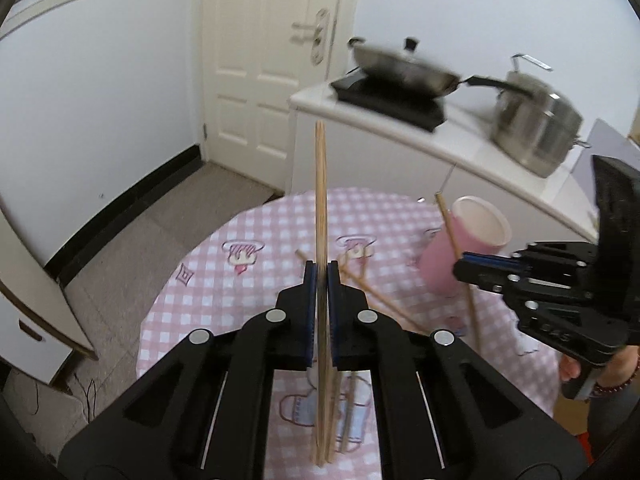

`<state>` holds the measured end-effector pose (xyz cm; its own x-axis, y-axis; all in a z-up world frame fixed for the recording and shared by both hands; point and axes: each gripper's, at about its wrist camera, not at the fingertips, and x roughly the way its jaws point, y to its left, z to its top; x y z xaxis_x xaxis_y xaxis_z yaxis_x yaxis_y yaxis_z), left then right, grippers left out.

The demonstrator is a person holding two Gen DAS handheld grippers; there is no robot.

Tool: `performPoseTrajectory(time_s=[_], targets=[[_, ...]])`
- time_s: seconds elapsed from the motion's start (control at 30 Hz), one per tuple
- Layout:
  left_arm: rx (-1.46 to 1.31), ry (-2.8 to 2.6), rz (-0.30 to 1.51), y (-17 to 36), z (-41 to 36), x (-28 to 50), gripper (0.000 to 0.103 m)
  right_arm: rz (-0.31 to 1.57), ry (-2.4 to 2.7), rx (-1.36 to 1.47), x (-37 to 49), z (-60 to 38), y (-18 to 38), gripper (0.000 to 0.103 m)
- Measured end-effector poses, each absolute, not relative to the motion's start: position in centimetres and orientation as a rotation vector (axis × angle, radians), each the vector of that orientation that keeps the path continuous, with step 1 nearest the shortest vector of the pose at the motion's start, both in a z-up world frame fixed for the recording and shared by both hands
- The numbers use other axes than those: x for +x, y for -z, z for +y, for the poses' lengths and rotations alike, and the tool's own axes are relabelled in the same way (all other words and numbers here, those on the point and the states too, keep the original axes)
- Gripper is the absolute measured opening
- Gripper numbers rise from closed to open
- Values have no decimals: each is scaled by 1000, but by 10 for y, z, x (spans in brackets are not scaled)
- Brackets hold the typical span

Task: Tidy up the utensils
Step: 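Lift both held chopsticks upright and carry them over the pink cup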

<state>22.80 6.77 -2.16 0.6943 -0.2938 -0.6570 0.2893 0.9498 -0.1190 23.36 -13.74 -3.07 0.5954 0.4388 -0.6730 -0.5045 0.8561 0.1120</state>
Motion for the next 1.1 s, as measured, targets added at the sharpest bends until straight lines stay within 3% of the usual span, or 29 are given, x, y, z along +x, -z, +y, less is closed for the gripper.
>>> performPoseTrajectory(time_s=[0.43,0.83,1.1], targets=[[5,421,539,-40,24,185,6,551,-517,-96,192,-166,-39,4],[-78,471,341,-81,-29,206,6,378,-404,-96,189,-198,-100,4],[-152,511,252,-77,-63,232,6,346,-327,-93,206,-218,-97,4]])
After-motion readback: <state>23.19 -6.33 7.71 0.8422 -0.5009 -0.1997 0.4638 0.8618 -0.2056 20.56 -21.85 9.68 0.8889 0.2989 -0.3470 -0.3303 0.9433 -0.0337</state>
